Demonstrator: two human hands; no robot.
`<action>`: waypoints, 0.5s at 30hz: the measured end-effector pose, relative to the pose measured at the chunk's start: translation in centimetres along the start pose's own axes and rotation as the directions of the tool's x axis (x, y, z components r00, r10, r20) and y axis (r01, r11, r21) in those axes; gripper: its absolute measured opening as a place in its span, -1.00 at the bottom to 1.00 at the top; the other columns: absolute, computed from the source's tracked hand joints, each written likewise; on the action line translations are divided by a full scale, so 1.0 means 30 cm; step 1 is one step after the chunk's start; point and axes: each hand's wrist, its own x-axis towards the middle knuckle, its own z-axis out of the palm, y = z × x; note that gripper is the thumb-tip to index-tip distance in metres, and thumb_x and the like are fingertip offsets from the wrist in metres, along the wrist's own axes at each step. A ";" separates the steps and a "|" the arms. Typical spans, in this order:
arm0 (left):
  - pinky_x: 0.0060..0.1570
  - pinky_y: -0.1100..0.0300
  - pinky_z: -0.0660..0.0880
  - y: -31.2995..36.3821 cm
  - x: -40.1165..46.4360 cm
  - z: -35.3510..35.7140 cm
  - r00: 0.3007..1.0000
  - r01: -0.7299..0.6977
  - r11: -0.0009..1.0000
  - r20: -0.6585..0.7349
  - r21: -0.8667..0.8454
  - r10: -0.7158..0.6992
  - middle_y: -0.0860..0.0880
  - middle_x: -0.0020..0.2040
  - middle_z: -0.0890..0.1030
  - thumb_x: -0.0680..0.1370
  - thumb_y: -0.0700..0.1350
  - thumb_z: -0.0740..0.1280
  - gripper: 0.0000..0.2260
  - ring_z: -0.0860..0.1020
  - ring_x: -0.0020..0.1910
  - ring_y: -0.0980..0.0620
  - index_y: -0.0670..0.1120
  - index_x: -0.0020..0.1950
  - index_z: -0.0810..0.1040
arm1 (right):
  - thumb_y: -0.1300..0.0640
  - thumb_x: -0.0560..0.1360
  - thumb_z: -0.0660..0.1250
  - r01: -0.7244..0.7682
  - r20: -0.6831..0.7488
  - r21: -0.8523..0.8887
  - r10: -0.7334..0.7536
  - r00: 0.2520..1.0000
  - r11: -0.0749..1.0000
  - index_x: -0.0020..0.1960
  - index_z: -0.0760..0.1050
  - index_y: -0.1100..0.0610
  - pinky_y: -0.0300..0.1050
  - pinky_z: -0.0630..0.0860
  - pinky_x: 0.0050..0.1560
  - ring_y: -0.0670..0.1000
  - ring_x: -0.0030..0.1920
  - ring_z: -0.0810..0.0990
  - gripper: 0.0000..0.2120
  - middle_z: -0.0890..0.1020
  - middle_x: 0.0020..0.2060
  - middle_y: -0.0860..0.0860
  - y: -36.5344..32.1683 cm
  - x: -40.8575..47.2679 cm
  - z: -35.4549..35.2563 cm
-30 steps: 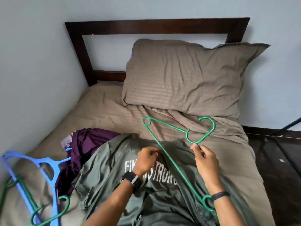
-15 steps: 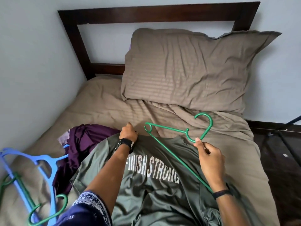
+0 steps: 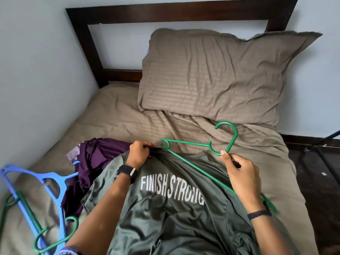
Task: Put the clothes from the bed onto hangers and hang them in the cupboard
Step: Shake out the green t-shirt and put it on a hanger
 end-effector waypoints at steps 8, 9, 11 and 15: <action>0.08 0.03 0.55 0.043 -0.011 -0.041 0.991 -0.099 0.990 0.102 0.097 0.089 -0.17 0.08 0.65 0.46 -0.44 0.22 -0.65 0.63 -0.02 -0.19 -0.21 0.16 0.61 | -0.22 0.51 0.23 0.176 -0.001 -0.105 -0.177 0.984 0.979 -0.29 0.55 0.01 -0.05 0.39 -0.36 0.06 -0.33 0.48 -0.63 0.52 -0.47 -0.03 -0.034 0.008 0.009; 0.08 0.01 0.55 0.044 -0.009 -0.047 0.988 -0.111 0.989 0.120 0.094 0.099 -0.17 0.09 0.64 0.45 -0.44 0.23 -0.64 0.62 -0.01 -0.21 -0.21 0.16 0.61 | -0.23 0.50 0.23 0.196 0.003 -0.107 -0.197 0.980 0.975 -0.29 0.55 0.01 -0.04 0.42 -0.35 0.05 -0.33 0.49 -0.63 0.53 -0.46 -0.03 -0.038 0.009 0.012; 0.04 0.09 0.56 0.051 -0.011 -0.055 0.978 -0.138 0.984 0.170 0.114 0.117 -0.14 0.12 0.61 0.45 -0.44 0.24 -0.63 0.62 -0.07 -0.17 -0.20 0.18 0.60 | -0.24 0.49 0.23 0.226 0.023 -0.113 -0.225 0.974 0.967 -0.30 0.55 0.02 -0.04 0.44 -0.34 0.05 -0.34 0.50 -0.62 0.54 -0.46 -0.04 -0.049 0.011 0.019; -0.34 0.42 0.51 0.095 -0.031 -0.064 0.954 -0.201 0.976 0.245 0.087 0.175 -0.06 0.06 0.60 0.47 -0.41 0.27 -0.68 0.55 -0.43 0.21 -0.17 0.14 0.62 | -0.24 0.50 0.23 0.260 0.073 -0.142 -0.252 0.965 0.955 -0.31 0.54 0.05 -0.06 0.44 -0.32 0.05 -0.34 0.49 -0.59 0.53 -0.46 -0.03 -0.085 0.028 0.038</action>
